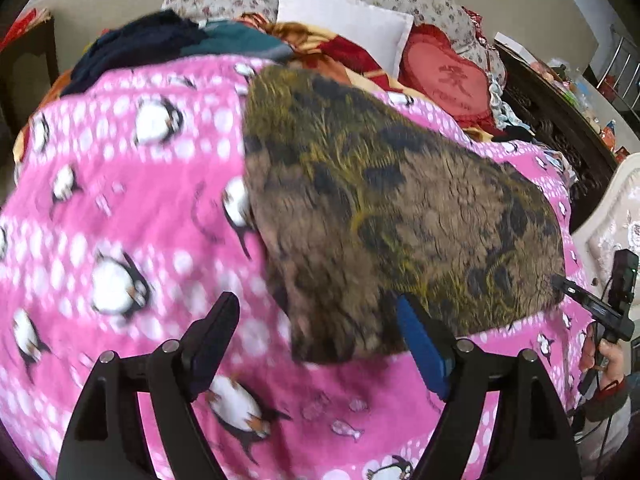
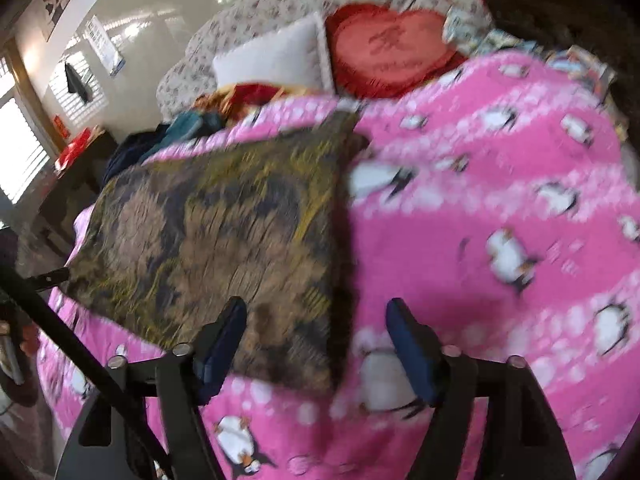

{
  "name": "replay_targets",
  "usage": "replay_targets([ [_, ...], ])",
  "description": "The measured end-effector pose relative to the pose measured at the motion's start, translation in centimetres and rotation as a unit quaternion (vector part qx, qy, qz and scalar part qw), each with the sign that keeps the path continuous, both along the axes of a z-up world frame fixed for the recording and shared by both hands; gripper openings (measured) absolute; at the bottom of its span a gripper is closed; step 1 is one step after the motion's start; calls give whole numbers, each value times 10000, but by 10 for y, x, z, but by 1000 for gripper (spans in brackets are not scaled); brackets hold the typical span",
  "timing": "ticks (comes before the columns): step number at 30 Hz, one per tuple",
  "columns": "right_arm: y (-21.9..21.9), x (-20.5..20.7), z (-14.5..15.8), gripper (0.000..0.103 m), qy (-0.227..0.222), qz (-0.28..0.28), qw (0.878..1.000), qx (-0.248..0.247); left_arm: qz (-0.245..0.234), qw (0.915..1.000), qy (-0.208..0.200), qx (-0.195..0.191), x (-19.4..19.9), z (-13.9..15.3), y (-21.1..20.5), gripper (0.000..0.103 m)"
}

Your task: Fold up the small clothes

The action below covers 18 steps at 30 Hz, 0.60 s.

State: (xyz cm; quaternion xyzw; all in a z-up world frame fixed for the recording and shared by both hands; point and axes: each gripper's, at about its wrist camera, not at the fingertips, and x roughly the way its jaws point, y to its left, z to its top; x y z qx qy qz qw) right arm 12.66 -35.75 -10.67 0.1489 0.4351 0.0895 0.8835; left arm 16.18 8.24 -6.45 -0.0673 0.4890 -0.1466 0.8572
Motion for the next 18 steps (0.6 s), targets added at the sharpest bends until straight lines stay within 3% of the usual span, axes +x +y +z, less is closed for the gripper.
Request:
replay_targets([
  [1, 6, -1, 1, 5, -83, 44, 10000, 29, -70, 9999, 43, -93, -3, -3, -2, 80],
  [4, 14, -13, 19, 4, -457, 157, 9988, -60, -345, 9982, 197, -456, -11, -9, -1, 80],
  [7, 4, -29, 39, 4, -722, 114, 9973, 70, -444, 9973, 253, -534, -18, -15, 4, 80],
  [9, -2, -35, 38, 4, -682, 68, 9976, 79, -288, 9985, 308, -338, -17, -26, 10, 75],
  [10, -4, -35, 30, 4, -558, 14, 9984, 15, -205, 9986, 377, -304, -15, -32, 14, 67],
  [12, -6, -30, 9, 4, -255, -89, 9996, -55, -84, 9984, 438, -344, -15, -38, 19, 61],
  [15, -1, -25, -9, 4, -69, -117, 9999, -106, -117, 9989, 297, -334, -23, -27, 20, 61],
  [18, -4, -28, -4, 4, -161, -149, 9997, 63, -247, 9995, 29, -204, -33, -9, 18, 67],
])
